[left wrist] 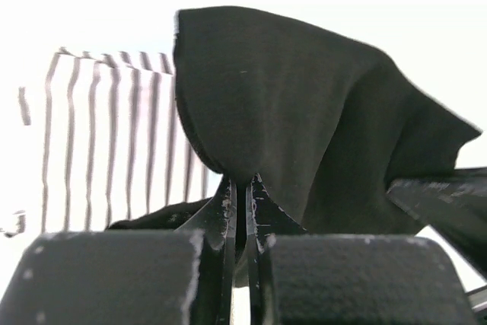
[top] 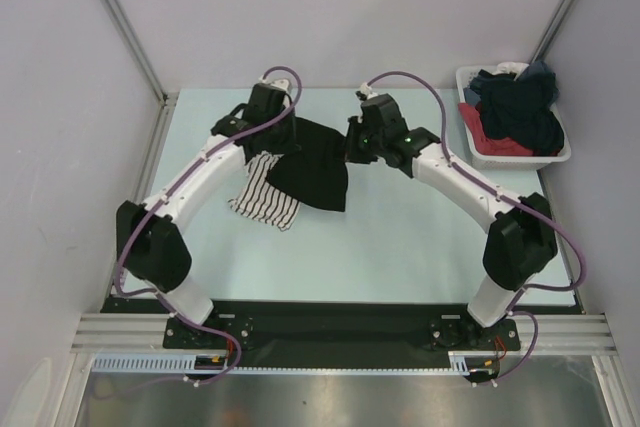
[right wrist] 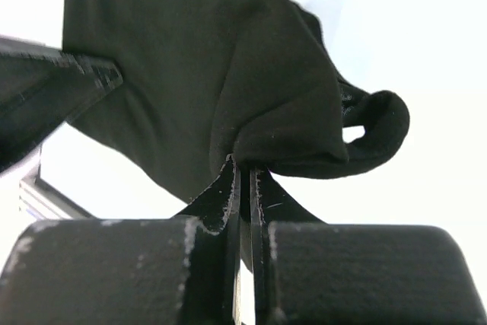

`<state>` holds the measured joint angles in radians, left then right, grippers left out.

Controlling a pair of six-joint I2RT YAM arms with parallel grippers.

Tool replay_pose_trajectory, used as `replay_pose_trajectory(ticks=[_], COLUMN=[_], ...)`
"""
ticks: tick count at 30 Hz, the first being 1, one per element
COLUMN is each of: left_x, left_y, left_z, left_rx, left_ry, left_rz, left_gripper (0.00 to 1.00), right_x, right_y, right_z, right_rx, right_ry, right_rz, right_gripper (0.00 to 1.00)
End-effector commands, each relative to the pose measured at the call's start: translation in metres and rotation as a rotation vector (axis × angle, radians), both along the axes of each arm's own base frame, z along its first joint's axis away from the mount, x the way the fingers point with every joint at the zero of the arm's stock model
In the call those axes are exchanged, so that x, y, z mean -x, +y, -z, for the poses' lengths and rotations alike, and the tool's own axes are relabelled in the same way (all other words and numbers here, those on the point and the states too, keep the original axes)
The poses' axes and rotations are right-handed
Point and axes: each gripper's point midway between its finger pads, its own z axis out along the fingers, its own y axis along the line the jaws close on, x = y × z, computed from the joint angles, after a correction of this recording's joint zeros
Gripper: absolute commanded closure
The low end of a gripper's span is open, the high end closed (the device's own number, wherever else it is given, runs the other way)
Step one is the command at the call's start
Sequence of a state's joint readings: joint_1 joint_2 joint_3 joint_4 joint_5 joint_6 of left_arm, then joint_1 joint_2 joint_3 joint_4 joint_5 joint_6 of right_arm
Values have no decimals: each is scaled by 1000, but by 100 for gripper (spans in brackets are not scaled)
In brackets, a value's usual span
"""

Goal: Fold and stack the tank tops

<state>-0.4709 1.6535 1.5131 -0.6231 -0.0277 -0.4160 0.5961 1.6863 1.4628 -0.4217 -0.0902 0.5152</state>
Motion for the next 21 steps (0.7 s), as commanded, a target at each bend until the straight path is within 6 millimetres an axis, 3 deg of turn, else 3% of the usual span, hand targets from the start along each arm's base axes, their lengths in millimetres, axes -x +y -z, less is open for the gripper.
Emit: replay_pose_trajectory(ticks=[1, 7, 9, 13, 17, 21], left_x=[8, 2, 2, 1, 1, -5], left_y=[27, 84, 93, 118, 129, 135], left_z=[-19, -18, -17, 5, 25, 51], left_rx=[19, 17, 26, 5, 2, -24], left_ry=[-20, 6, 10, 68, 112, 168], left_rz=[14, -107, -123, -182, -208, -226], left_gripper=[100, 100, 100, 100, 100, 100], right_x=[-5, -4, -8, -9, -5, -6], right_y=[32, 86, 101, 130, 149, 153], right_z=[-16, -14, -11, -2, 17, 36], right_rx=[-60, -86, -98, -107, -98, -76], right_ry=[-29, -28, -22, -14, 13, 30], right_rz=[-7, -70, -81, -110, -129, -120], right_gripper=[100, 100, 100, 100, 100, 100])
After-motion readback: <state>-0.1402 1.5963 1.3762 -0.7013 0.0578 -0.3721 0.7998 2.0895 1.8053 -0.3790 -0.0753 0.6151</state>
